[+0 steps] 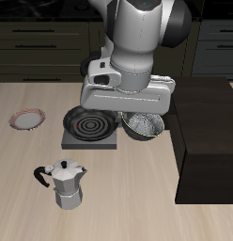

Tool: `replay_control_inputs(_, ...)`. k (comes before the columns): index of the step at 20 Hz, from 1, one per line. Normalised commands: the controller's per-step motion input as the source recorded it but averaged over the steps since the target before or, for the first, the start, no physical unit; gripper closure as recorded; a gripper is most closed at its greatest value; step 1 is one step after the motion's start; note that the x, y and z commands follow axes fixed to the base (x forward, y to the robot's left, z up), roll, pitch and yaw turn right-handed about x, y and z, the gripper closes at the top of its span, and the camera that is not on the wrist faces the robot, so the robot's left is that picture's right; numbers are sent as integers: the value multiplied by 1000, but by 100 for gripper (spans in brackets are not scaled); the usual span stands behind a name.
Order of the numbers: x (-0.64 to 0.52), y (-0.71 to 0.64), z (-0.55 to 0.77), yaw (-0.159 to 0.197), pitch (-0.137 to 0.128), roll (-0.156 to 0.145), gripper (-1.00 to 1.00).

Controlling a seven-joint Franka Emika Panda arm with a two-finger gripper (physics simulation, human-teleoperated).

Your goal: Place the bowl on the plate

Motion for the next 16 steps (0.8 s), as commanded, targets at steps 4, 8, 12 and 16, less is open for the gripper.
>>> replay_control_inputs(4,-123,-72,181,12,-17,1,100)
replay_control_inputs(8,-195,-82,224,12,-22,5,100)
replay_control_inputs(12,-150,-92,-6,-6,7,4,100)
replay_control_inputs(16,-225,-122,-13,16,15,3,100)
